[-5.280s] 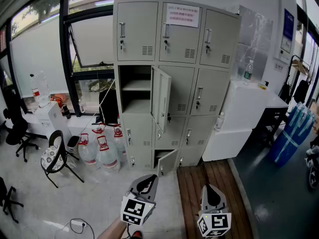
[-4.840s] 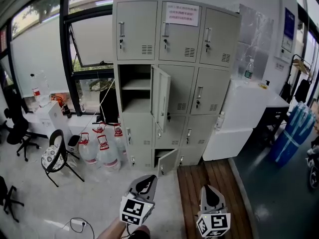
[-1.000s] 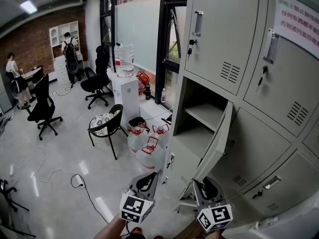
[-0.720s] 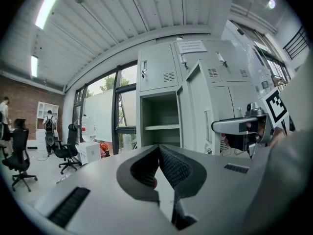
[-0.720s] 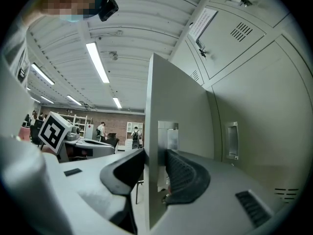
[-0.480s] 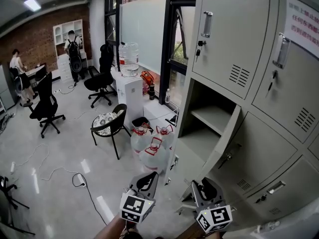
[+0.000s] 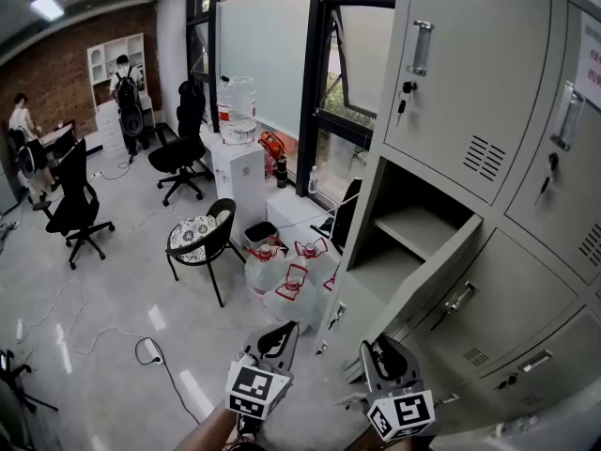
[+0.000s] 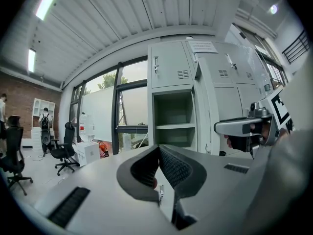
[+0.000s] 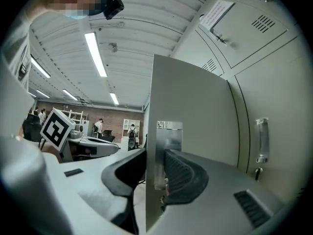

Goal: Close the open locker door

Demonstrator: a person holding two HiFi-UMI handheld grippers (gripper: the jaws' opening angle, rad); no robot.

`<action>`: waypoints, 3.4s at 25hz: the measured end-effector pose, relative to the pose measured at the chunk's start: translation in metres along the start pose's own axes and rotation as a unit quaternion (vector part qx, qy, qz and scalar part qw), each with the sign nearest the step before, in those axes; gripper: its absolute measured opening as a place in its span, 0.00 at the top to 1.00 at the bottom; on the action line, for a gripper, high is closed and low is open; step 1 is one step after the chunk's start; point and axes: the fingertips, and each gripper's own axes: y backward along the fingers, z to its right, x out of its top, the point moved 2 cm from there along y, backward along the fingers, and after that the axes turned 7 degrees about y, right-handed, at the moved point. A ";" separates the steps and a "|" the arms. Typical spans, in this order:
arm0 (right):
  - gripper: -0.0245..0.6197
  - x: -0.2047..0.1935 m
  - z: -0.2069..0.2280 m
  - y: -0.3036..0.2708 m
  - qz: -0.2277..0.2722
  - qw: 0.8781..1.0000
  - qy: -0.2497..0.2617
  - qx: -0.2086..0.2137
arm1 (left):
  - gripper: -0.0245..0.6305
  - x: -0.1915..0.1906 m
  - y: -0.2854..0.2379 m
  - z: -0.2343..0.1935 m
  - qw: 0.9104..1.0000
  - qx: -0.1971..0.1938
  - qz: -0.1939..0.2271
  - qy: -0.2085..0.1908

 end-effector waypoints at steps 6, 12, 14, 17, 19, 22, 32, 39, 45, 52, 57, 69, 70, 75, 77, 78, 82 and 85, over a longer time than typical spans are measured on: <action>0.78 0.001 -0.006 -0.039 -0.011 0.999 0.006 -0.032 | 0.93 0.007 -0.026 -0.037 0.999 -0.034 -0.003 -0.002; 0.78 0.001 -0.006 -0.071 -0.022 0.997 0.006 -0.067 | 0.93 0.015 -0.057 -0.065 0.997 -0.076 -0.008 -0.007; 0.79 0.001 -0.005 -0.081 -0.026 0.996 0.005 -0.083 | 0.93 0.017 -0.068 -0.073 0.996 -0.093 -0.010 -0.008; 0.79 0.001 -0.003 -0.094 -0.029 0.994 0.004 -0.108 | 0.93 0.020 -0.084 -0.084 0.993 -0.119 -0.013 -0.010; 0.79 0.001 -0.002 -0.102 -0.031 0.992 0.004 -0.124 | 0.93 0.020 -0.093 -0.090 0.990 -0.136 -0.016 -0.012; 0.79 0.001 0.000 -0.113 -0.033 0.988 0.005 -0.150 | 0.93 0.019 -0.107 -0.099 0.987 -0.161 -0.021 -0.016; 0.79 0.000 0.012 -0.147 -0.046 0.979 0.000 -0.200 | 0.93 0.023 -0.142 -0.123 0.980 -0.199 -0.026 -0.016; 0.79 -0.003 0.023 -0.170 -0.057 0.977 0.004 -0.207 | 0.93 0.027 -0.164 -0.127 0.978 -0.207 -0.026 -0.013; 0.80 -0.005 0.035 -0.187 -0.054 0.978 0.007 -0.202 | 0.93 0.028 -0.184 -0.132 0.979 -0.204 -0.023 -0.009; 0.81 -0.009 0.055 -0.208 -0.054 0.979 0.006 -0.195 | 0.93 0.033 -0.214 -0.132 0.979 -0.201 -0.020 -0.004; 0.85 -0.011 0.071 -0.222 -0.053 0.979 0.008 -0.197 | 0.93 0.035 -0.232 -0.135 0.980 -0.197 -0.020 -0.003; 0.89 -0.016 0.105 -0.245 -0.063 0.975 0.009 -0.213 | 0.93 0.036 -0.267 -0.140 0.982 -0.189 -0.023 0.001; 0.89 -0.017 0.107 -0.246 -0.063 0.975 0.010 -0.213 | 0.93 0.036 -0.270 -0.140 0.982 -0.188 -0.024 0.001; 0.89 -0.019 0.121 -0.253 -0.064 0.973 0.004 -0.222 | 0.93 0.035 -0.281 -0.144 0.983 -0.181 -0.027 0.004; 0.89 -0.020 0.125 -0.256 -0.066 0.971 0.003 -0.228 | 0.93 0.035 -0.285 -0.145 0.984 -0.178 -0.028 0.004; 0.89 -0.020 0.127 -0.257 -0.067 0.971 0.003 -0.230 | 0.93 0.035 -0.287 -0.146 0.984 -0.177 -0.028 0.005; 0.88 -0.021 0.135 -0.261 -0.069 0.968 0.002 -0.240 | 0.93 0.035 -0.294 -0.148 0.984 -0.173 -0.029 0.007; 0.88 -0.022 0.140 -0.263 -0.070 0.967 0.001 -0.245 | 0.93 0.034 -0.297 -0.148 0.985 -0.172 -0.031 0.007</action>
